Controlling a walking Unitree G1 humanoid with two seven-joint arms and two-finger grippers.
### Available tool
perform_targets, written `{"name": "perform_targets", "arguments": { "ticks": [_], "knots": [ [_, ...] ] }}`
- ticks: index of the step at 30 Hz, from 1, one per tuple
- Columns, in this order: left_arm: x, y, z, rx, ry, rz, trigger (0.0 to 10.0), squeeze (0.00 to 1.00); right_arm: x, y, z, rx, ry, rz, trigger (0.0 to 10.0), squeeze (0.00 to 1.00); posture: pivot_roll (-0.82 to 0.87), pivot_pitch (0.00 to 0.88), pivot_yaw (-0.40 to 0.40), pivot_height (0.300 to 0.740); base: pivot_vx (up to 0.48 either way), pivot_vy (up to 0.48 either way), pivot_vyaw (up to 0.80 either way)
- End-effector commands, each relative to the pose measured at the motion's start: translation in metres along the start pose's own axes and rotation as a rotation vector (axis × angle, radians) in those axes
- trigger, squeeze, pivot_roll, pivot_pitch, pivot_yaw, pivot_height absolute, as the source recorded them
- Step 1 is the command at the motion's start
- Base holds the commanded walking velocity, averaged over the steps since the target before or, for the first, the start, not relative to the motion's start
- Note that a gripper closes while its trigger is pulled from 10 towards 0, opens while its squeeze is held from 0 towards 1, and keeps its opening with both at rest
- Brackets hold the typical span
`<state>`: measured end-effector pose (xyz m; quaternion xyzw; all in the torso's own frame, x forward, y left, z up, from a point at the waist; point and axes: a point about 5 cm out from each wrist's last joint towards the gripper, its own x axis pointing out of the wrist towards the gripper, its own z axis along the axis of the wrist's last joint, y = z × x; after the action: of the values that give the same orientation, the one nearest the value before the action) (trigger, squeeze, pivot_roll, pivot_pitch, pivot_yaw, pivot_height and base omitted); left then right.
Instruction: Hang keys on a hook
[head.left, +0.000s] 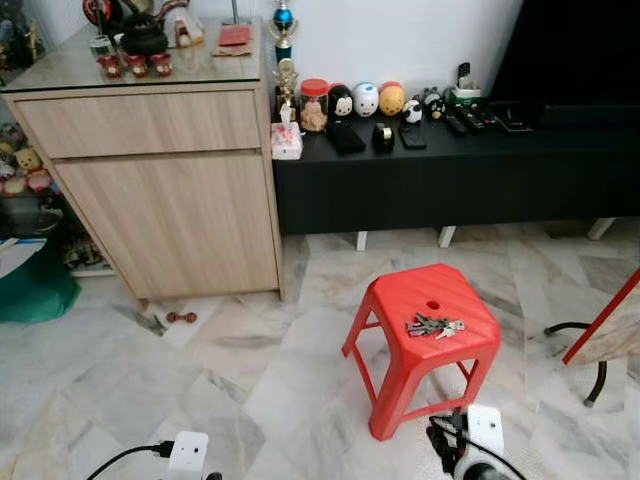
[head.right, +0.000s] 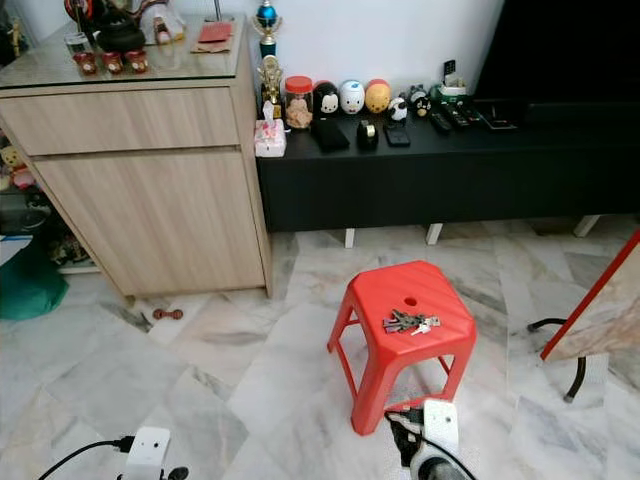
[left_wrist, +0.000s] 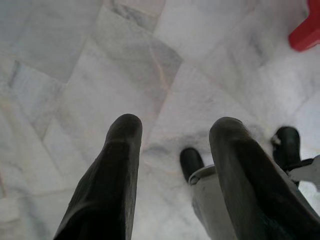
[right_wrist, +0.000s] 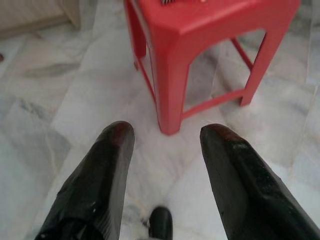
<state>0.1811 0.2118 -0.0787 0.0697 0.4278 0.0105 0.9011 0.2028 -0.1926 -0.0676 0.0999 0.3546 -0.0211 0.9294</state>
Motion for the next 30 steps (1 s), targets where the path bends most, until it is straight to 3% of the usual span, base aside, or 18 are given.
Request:
{"name": "perform_targets", "arguments": {
  "ticks": [1, 3, 7, 14, 24, 30],
  "knots": [
    [-0.001, -0.002, -0.005, 0.012, 0.012, -0.009, 10.0, 0.0, 0.002, 0.002, 0.005, 0.057, -0.04, -0.031, 10.0, 0.0, 0.03, 0.0, -0.011, 0.74, 0.0, -0.3, 0.0],
    [-0.001, -0.002, -0.005, 0.011, 0.011, -0.011, 10.0, 0.0, 0.001, 0.002, 0.005, 0.08, -0.044, -0.041, 10.0, 0.0, 0.03, 0.0, -0.011, 0.74, 0.0, -0.3, 0.0],
    [-0.001, -0.003, -0.004, 0.016, 0.008, -0.017, 10.0, 0.0, 0.002, 0.008, 0.005, 0.043, -0.052, -0.009, 10.0, 0.0, 0.03, 0.0, -0.012, 0.74, 0.0, -0.304, 0.0],
    [0.0, -0.002, 0.0, 0.02, -0.004, -0.021, 10.0, 0.0, 0.002, 0.006, 0.01, 0.033, -0.074, -0.013, 10.0, 0.0, 0.03, 0.0, -0.015, 0.74, 0.0, -0.302, 0.0],
    [0.002, 0.001, 0.011, 0.012, -0.044, -0.021, 10.0, 0.0, 0.005, 0.004, 0.034, -0.013, -0.173, 0.004, 10.0, 0.0, 0.03, 0.0, -0.013, 0.74, 0.0, -0.178, 0.0],
    [0.004, 0.0, 0.036, 0.0, -0.171, -0.026, 10.0, 0.0, 0.007, 0.025, 0.062, -0.159, -0.335, 0.092, 10.0, 0.0, 0.02, 0.0, -0.014, 0.74, 0.0, 0.0, 0.0]
  ]
}}
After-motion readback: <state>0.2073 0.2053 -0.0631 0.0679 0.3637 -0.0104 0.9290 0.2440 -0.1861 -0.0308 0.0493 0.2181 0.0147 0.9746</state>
